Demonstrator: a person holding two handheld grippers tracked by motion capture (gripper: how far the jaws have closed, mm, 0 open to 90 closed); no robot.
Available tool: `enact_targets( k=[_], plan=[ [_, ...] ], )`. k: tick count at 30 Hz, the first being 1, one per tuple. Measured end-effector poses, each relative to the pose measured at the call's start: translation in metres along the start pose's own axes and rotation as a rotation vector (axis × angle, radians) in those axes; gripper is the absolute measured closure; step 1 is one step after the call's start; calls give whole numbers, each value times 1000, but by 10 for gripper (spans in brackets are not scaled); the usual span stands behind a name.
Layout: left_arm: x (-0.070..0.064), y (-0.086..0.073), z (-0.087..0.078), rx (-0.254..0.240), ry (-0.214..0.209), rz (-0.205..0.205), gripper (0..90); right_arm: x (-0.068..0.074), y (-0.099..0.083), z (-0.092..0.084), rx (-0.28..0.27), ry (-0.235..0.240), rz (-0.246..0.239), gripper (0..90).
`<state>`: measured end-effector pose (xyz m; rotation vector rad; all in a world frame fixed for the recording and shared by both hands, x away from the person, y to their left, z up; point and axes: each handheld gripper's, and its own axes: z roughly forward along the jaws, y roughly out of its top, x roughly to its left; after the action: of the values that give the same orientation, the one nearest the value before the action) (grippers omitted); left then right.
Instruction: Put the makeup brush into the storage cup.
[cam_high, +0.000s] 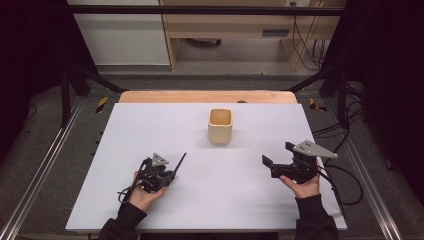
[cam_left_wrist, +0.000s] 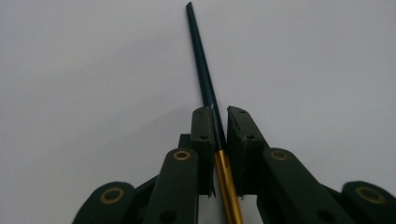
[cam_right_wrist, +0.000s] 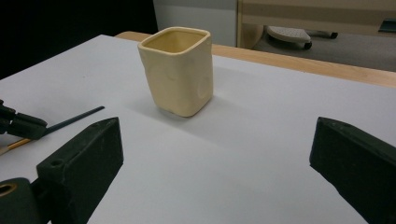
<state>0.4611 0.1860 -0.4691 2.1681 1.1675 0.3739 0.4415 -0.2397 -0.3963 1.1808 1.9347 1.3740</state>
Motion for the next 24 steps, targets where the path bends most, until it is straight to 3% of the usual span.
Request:
enact_targets(
  k=[9, 18, 24],
  plan=[
    [2, 1, -2, 16, -1, 18, 791, 0, 0, 0, 1, 1, 0, 30],
    [7, 11, -17, -10, -22, 49, 618, 0, 0, 0, 6, -3, -6, 30],
    [9, 20, -22, 20, -27, 83, 536, 0, 0, 0, 10, 1, -3, 30]
  ],
)
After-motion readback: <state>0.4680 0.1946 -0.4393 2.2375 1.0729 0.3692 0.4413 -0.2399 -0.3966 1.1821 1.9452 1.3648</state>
